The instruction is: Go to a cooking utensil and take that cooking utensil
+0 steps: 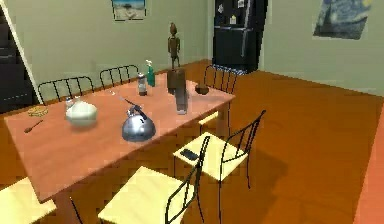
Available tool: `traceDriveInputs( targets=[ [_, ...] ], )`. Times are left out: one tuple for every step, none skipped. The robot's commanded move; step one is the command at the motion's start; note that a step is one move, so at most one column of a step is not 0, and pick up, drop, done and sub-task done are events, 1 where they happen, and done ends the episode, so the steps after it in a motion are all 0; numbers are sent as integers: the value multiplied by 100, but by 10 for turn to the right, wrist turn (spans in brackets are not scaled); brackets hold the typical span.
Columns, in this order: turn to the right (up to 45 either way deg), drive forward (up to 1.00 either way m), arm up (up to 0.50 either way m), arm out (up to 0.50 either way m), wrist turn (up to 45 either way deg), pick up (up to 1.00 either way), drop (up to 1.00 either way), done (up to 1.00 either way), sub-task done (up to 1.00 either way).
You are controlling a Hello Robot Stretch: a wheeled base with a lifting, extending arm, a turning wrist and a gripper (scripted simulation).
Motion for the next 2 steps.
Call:
traceDriveInputs(
  targets=[
    [-450, 0, 0, 0, 0, 0, 0, 0, 0],
    [-450, 0, 0, 0, 0, 0, 0, 0, 0]
  ],
)
